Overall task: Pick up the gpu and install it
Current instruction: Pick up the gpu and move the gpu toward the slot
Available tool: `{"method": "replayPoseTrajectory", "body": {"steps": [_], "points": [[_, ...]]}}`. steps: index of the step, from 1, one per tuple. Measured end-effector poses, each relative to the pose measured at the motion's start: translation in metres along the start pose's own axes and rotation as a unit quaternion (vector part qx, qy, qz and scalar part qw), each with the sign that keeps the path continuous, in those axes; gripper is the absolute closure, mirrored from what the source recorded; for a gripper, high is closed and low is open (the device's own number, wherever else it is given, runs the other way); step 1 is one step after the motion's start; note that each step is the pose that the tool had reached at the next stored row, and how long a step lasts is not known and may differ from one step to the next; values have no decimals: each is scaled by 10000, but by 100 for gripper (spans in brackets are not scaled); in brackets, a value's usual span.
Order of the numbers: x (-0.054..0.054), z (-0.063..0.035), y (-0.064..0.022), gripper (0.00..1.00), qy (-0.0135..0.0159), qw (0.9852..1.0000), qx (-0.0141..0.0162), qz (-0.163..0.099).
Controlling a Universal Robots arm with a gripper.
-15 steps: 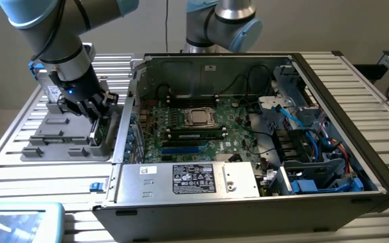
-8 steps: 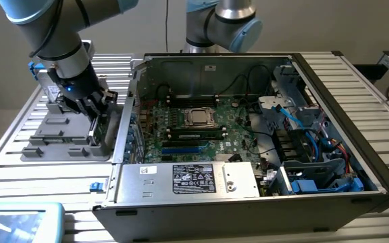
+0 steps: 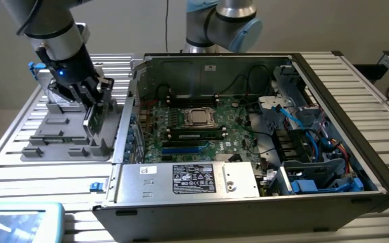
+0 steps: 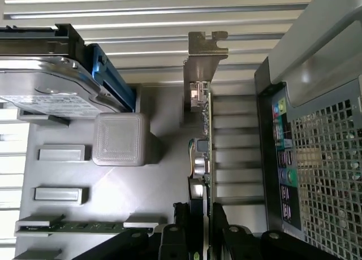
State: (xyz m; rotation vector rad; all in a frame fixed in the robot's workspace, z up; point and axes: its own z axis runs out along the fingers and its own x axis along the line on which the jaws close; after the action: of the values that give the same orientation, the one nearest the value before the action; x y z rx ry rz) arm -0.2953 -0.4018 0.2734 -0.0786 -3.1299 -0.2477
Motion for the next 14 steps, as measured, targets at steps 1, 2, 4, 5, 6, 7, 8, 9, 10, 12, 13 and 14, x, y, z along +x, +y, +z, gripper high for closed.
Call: {"method": "replayPoseTrajectory", "body": {"steps": [1,2,4,5,6,7,8,9,10,12,13,14], "points": [[0,-49,8,72,0,10000,1,0],[1,-93,15,72,0,10000,1,0],[1,-182,29,72,0,10000,0,0],[1,-226,36,72,0,10000,0,0],[2,-270,43,72,0,10000,0,0],[2,-315,50,72,0,10000,0,0],[2,-359,57,72,0,10000,0,0],[2,-406,64,72,1,10000,1,0],[1,-452,71,72,0,10000,0,-1],[-8,-542,83,72,0,10000,0,-1],[-17,-588,88,72,1,10000,0,-1],[-28,-633,92,72,2,10000,1,0]]}}
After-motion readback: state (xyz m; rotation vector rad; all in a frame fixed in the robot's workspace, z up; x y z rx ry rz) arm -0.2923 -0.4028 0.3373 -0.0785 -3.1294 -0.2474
